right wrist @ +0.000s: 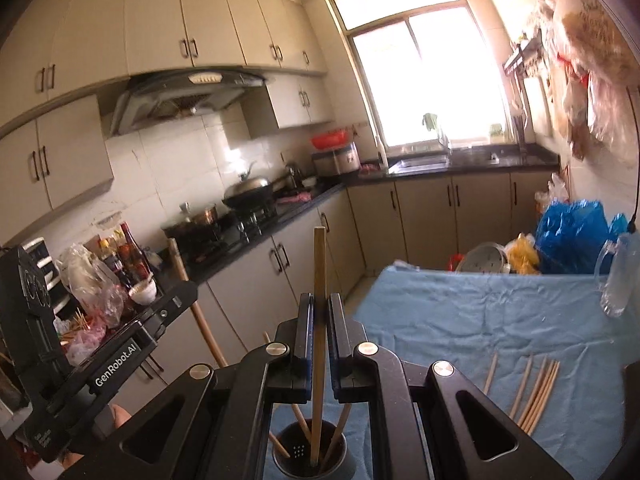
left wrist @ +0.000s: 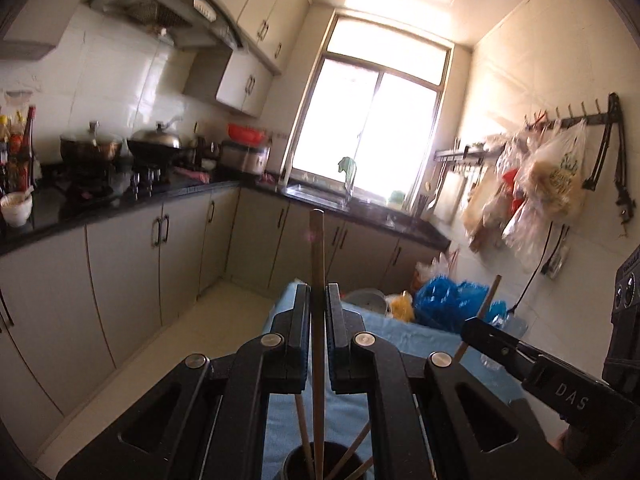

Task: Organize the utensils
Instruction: 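Carry both chopsticks upright over the black utensil cup, then open both tools to drop the chopsticks into the black cup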

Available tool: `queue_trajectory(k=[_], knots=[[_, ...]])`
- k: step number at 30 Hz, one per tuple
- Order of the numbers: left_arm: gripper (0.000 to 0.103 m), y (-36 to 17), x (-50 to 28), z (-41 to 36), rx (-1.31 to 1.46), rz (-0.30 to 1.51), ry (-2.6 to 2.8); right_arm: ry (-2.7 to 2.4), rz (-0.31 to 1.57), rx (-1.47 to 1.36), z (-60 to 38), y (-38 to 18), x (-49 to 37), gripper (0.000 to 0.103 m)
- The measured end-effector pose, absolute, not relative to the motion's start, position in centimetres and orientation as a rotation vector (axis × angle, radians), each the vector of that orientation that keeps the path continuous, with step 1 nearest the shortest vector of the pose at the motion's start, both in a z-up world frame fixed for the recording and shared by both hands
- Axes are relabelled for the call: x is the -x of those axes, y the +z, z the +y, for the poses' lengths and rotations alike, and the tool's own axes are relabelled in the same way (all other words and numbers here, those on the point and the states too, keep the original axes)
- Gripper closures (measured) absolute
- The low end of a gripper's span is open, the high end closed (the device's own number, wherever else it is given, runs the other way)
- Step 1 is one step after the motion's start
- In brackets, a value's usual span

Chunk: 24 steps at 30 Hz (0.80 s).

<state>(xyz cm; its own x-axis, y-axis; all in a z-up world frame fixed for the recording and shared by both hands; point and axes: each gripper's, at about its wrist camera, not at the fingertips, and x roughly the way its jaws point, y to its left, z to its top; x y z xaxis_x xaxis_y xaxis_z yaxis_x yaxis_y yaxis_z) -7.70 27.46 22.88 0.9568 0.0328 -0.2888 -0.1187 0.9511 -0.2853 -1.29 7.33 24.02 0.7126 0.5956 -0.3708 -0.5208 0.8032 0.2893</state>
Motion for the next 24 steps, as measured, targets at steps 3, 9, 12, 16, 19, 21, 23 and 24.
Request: queue_trajectory(k=[3,9,12,16,19,21,23,24], knots=[[0.096,20.4,6.3,27.6,0.321,0.349,0.071,0.608,0.525,-0.155,7.7,21.9,0.2,0.096],[0.096,18.3,5.7,27.5,0.329,0.398,0.074,0.6,0.589,-0.142,7.6,19.3,-0.7,0.096],[0.096,18.2,6.1,27.4,0.33,0.396,0.091,0.603,0.609,-0.161,7.5,18.7,-0.9,0.095],[0.089,18.6,6.8,27.4,0.337,0.403,0.101,0.597,0.625,-0.173,7.2,18.3,-1.2,0.094],[0.076,19.2,7.8,27.5,0.35,0.384,0.115,0.589,0.623,-0.191,6.5,18.4,-1.2,0.077],[0.075,19.7,8.6,27.3,0.351,0.368,0.117,0.58,0.611,-0.207,5.7,18.8,-1.0,0.069],[0.075,20.3,9.7,26.9,0.351,0.356,0.112,0.575,0.604,-0.218,5.0,19.1,-0.7,0.069],[0.075,20.6,10.1,26.6,0.351,0.352,0.107,0.569,0.599,-0.224,4.3,19.3,-0.6,0.069]])
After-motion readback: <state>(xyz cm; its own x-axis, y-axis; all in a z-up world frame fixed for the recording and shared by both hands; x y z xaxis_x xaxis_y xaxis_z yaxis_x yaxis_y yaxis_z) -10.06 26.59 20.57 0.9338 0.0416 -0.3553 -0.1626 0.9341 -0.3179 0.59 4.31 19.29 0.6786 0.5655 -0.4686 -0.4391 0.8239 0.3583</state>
